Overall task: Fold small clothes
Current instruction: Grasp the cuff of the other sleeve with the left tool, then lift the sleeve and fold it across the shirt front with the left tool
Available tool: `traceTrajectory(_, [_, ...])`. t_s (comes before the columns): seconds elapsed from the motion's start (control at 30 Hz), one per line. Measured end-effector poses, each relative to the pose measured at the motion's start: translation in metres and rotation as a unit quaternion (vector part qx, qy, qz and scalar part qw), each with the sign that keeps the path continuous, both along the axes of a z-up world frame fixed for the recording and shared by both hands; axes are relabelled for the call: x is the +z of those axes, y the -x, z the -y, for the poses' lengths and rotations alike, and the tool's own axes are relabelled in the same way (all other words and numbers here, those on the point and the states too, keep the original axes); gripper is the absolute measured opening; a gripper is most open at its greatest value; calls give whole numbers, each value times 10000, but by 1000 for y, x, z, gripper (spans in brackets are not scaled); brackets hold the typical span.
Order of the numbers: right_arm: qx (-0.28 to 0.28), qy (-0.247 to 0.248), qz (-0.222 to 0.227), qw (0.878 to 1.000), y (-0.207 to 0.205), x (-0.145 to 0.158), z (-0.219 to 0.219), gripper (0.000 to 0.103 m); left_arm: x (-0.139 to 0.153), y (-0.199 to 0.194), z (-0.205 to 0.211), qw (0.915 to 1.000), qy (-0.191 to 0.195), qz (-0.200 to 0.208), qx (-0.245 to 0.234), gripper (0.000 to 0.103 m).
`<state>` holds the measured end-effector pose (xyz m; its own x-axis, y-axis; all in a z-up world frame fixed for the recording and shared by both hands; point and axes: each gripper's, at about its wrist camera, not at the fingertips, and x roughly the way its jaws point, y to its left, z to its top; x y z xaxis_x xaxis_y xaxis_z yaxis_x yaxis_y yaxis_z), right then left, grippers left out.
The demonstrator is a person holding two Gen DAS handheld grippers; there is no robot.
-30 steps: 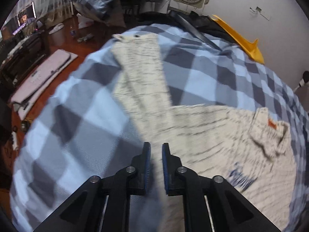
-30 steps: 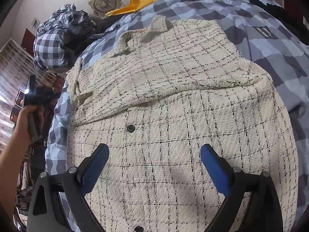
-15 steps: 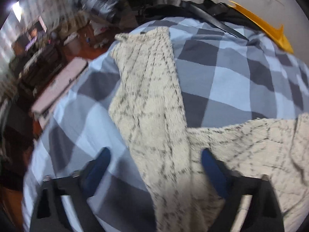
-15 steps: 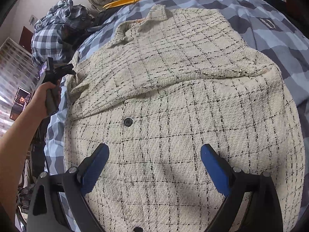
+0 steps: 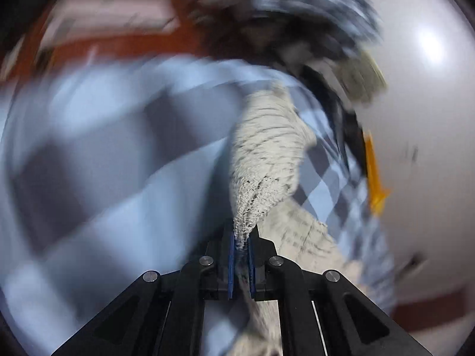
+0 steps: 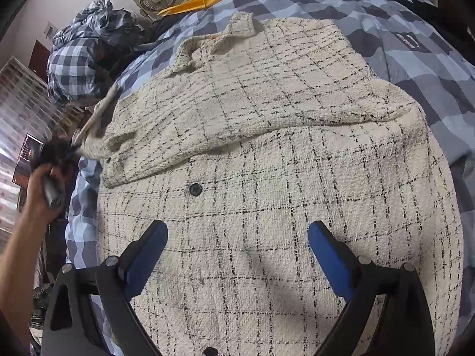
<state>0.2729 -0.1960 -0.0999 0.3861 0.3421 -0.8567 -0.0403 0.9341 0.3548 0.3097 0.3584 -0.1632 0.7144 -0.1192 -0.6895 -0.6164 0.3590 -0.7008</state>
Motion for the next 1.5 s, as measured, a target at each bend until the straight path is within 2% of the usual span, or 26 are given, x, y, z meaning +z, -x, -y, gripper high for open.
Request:
traceTrajectory(0.03, [-2, -14, 11, 10000, 0, 1, 0, 94, -17, 23, -3, 9992, 369, -48, 171, 7])
traceTrajectory(0.1, [-8, -50, 20, 10000, 0, 2, 1, 94, -38, 54, 0, 9977, 537, -406, 66, 7])
traceTrajectory(0.17, [-19, -74, -1, 10000, -1, 1, 2, 94, -39, 79, 5, 9944, -18, -1051, -100, 7])
traceTrajectory(0.23, [-22, -107, -63, 9999, -2, -2, 1, 94, -25, 88, 6, 9888, -661, -1317, -232, 8])
traceTrajectory(0.3, [7, -122, -123, 9998, -2, -4, -1, 94, -5, 76, 6, 9759, -1382, -1617, -494, 12])
traceTrajectory(0.37, [32, -95, -127, 9999, -1, -4, -4, 94, 16, 53, 11, 9571, -2104, -1831, -789, 36])
traceTrajectory(0.4, [55, -67, -123, 9999, -1, -5, -6, 94, 31, 34, 16, 9461, -2512, -1791, -982, 93])
traceTrajectory(0.47, [94, 11, -115, 9999, -1, -5, -8, 94, 53, 5, 27, 9302, -3095, -1555, -1213, 103])
traceTrajectory(0.53, [120, 87, -151, 9998, -2, -9, -10, 94, 70, -34, 40, 9069, -3693, -1362, -1504, 103])
traceTrajectory(0.63, [130, 137, -225, 9996, -3, -14, -11, 94, 65, -82, 51, 8819, -4058, -1434, -1924, 103])
traceTrajectory(0.7, [136, 178, -245, 9994, -3, -17, -11, 94, 55, -111, 64, 8511, -4499, -1697, -2105, 103])
traceTrajectory(0.73, [147, 202, -258, 9994, -3, -18, -12, 94, 46, -130, 69, 8275, -4830, -1855, -2181, 103])
traceTrajectory(0.83, [181, 252, -293, 9991, -3, -20, -13, 94, 22, -161, 80, 7792, -5303, -2278, -2445, 103])
traceTrajectory(0.87, [184, 247, -292, 9991, -3, -20, -13, 94, 16, -163, 84, 7669, -5405, -2406, -2489, 103])
traceTrajectory(0.93, [183, 251, -271, 9991, -3, -20, -13, 94, 5, -168, 84, 7542, -5416, -2596, -2654, 103])
traceTrajectory(0.97, [179, 259, -263, 9992, -4, -20, -13, 94, 1, -170, 85, 7530, -5345, -2621, -2803, 103])
traceTrajectory(1.0, [181, 266, -273, 9991, -4, -21, -13, 94, -2, -170, 89, 7484, -5268, -2648, -3038, 95])
traceTrajectory(1.03, [186, 260, -290, 9991, -5, -22, -14, 94, -6, -171, 93, 7416, -5244, -2606, -3271, 50])
traceTrajectory(1.07, [185, 269, -316, 9990, -5, -24, -14, 94, -10, -172, 99, 7258, -5300, -2655, -3491, 25])
traceTrajectory(1.1, [189, 284, -345, 9988, -6, -25, -14, 94, -14, -172, 104, 6948, -5570, -2879, -3523, 15])
traceTrajectory(1.13, [191, 292, -358, 9988, -6, -25, -15, 94, -9, -168, 103, 6935, -5669, -2849, -3413, 13])
traceTrajectory(1.2, [195, 309, -356, 9987, -5, -24, -15, 94, 10, -162, 93, 7201, -5583, -2788, -3034, 13])
traceTrajectory(1.23, [194, 311, -338, 9988, -4, -22, -15, 94, 28, -156, 78, 7486, -5432, -2729, -2646, 12])
traceTrajectory(1.3, [181, 299, -270, 9990, -4, -18, -15, 94, 57, -143, 55, 7894, -5141, -2556, -2174, 11])
traceTrajectory(1.37, [159, 286, -194, 9993, -3, -13, -15, 94, 85, -131, 41, 8177, -4934, -2256, -1926, 11])
traceTrajectory(1.5, [131, 211, -151, 9996, -3, -9, -12, 94, 141, -115, 43, 8535, -4656, -1715, -1596, 11])
